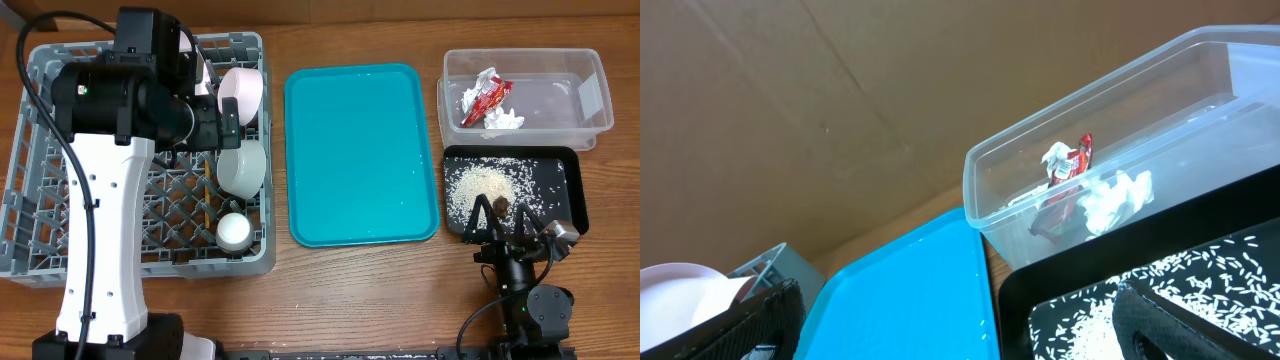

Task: Sort waste into correct bins and load items into the dishwasher

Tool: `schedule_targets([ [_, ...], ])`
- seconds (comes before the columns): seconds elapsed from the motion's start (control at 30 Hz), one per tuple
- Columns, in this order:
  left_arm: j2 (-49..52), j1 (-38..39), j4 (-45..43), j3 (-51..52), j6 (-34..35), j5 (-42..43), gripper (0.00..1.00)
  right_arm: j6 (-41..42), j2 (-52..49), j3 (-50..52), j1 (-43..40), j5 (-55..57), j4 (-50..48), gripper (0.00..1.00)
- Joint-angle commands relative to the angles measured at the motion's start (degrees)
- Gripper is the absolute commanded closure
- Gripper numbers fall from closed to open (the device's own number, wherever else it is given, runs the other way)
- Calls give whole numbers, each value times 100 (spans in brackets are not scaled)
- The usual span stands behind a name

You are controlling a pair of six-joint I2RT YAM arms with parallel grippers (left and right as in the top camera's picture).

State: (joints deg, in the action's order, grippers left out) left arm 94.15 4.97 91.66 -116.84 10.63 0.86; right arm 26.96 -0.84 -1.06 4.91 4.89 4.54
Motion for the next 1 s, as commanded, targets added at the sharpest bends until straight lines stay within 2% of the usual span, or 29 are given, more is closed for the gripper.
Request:
schedule_targets([
  [0.0,-105,-35,-96,-55,57,-166,0,-39,68,61,-15,13,-37,0],
  [0.17,-647,-33,-1117,109,201,-33,0,-39,68,61,-15,13,-37,0],
  [0.27,-1327,-35,-2026,765,197,24,0,-39,68,61,-15,13,-37,0],
  [0.57,-4037,-319,-5169,4540,109,-22,0,-39,68,61,-15,13,-37,0],
  [0.8,-5936,-317,-6798,7195,96,-20,0,-39,68,61,-15,13,-37,0],
  [0.97,-6983,-319,-7781,8668,94,-136,0,-39,68,61,-15,13,-35,0],
])
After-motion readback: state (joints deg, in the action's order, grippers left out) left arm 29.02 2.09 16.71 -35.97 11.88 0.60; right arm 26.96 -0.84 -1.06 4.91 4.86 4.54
